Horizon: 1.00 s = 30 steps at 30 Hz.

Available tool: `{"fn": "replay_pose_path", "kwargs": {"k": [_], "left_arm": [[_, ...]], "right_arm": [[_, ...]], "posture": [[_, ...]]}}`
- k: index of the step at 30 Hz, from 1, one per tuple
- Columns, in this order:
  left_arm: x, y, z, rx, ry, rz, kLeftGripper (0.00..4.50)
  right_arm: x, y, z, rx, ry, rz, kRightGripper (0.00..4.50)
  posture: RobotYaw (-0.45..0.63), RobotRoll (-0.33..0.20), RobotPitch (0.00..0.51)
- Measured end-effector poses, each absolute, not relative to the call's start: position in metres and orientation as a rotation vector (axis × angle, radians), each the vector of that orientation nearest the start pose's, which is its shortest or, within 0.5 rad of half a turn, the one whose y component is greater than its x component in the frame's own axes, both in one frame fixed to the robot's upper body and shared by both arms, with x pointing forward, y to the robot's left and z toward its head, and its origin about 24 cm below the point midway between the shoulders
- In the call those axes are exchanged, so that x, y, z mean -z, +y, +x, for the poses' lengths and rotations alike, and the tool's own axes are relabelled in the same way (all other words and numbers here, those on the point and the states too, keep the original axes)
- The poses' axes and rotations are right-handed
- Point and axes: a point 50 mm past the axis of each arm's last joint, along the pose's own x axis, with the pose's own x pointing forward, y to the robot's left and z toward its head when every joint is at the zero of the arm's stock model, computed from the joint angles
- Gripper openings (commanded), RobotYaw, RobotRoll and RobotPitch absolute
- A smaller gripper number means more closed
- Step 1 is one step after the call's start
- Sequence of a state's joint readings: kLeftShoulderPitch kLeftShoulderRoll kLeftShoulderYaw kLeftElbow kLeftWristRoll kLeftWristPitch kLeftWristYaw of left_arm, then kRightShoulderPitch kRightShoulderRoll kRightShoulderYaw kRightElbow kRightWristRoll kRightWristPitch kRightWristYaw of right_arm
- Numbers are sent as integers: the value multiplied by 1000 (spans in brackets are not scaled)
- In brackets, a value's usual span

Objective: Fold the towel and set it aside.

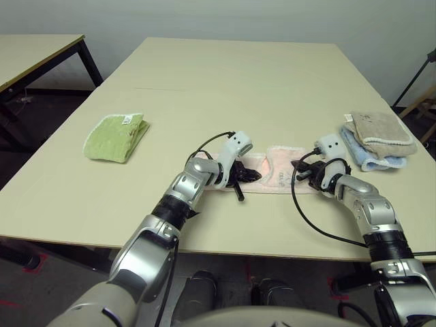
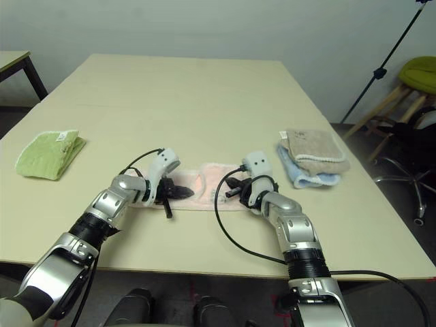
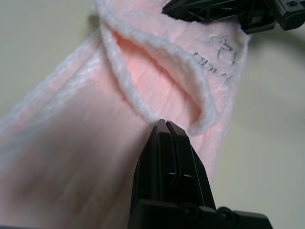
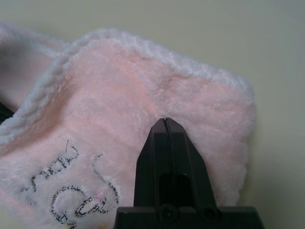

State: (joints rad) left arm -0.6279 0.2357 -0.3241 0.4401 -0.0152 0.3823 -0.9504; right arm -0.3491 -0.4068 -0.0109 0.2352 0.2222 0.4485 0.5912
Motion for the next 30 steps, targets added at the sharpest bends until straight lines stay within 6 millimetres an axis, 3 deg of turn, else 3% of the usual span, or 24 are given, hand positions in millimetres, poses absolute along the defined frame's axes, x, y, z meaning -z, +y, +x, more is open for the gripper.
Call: {"fn": "replay_pose_path", "kwargs": {"k": [4,7,8,11,14,20,21,25,30], "left_arm": [[-72,92,319,1148,425,276,77],[-95,101,315,1097,361,219,77],[-109,103,312,1072,320,173,471],[-146,112,302,990,251,39,1365],[-157,130,289,900,282,-60,2424],[-150,167,255,730,467,-320,4500],[-144,173,250,694,488,-356,4500],[-107,186,223,595,653,-459,4500],[-93,185,216,529,685,-537,4500]], "right_arm": [[-64,-199,306,-565,357,-68,0],[-73,-193,305,-625,308,-36,0],[-77,-192,304,-646,287,-26,0],[-84,-190,302,-702,246,-34,624],[-91,-193,299,-743,226,-30,1724],[-116,-201,296,-841,158,-61,3980],[-122,-201,297,-851,129,-82,4411],[-146,-201,296,-957,-5,-155,4467],[-151,-213,295,-992,-4,-239,4467]], "posture": [[115,0,38],[116,0,45],[116,0,45],[130,0,53],[145,0,56],[158,0,64],[159,0,65],[162,0,71],[168,0,72]]}}
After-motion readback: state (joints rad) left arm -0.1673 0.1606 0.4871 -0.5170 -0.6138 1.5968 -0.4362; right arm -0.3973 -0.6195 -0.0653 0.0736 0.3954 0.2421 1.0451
